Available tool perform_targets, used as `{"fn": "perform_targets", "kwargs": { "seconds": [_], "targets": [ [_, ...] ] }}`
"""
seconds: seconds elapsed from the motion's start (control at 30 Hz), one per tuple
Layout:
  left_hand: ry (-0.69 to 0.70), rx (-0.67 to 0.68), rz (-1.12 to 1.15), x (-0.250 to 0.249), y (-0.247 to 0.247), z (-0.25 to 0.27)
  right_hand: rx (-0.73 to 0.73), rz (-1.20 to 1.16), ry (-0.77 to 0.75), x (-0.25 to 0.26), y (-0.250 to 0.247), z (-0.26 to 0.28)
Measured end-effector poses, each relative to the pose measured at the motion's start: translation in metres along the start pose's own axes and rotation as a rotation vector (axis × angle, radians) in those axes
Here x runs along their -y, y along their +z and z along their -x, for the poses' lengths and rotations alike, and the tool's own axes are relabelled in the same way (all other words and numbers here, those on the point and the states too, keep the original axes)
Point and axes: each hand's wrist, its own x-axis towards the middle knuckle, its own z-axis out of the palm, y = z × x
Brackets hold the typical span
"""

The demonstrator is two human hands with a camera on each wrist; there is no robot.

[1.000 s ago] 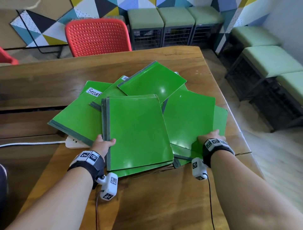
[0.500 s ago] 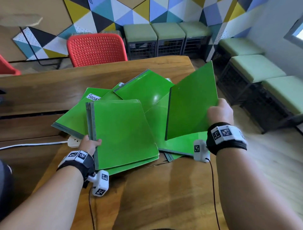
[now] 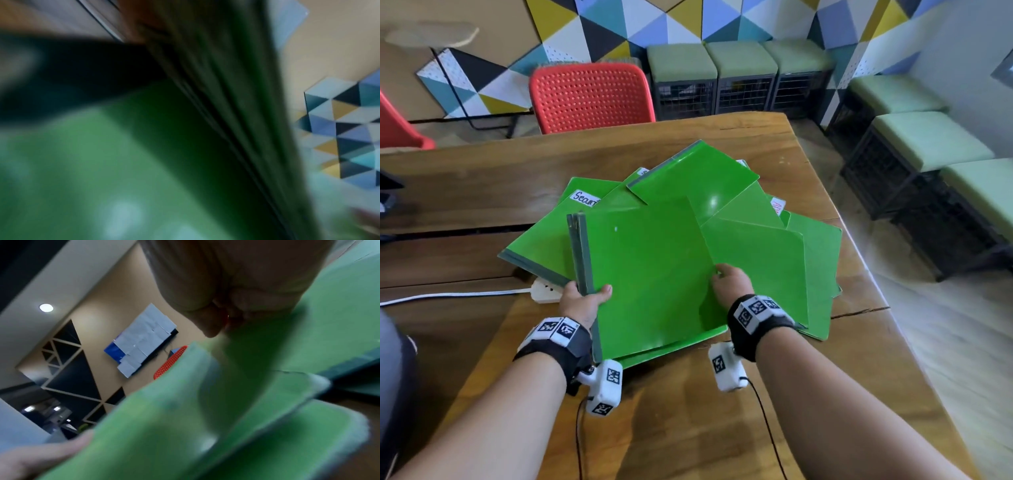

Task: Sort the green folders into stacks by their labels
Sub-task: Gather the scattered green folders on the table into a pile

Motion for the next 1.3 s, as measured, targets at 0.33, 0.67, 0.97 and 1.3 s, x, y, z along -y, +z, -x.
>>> {"fn": "perform_targets", "kwargs": {
  "seconds": [0.33,0.67,0.97,1.3],
  "targets": [
    [-0.057,0.064,-0.058,0.016,0.004,-0.026,-0.103,0.540,-0.001,-0.026,-0.070,-0.103],
    [-0.138,0.068,-0.078,0.028,0.006,-0.033,-0.004,0.860,-0.071,-0.010,-0.072,-0.163],
    [-0.093,0.014,-0.039,0.026,-0.005,-0.018,0.137,0.622,0.074,-0.029,-0.078,-0.099],
    [-0.065,0.009,-0.092,0.043,-0.039,0.031,0.116,-0.118,0.207,-0.066,-0.078,0.004]
  ]
}}
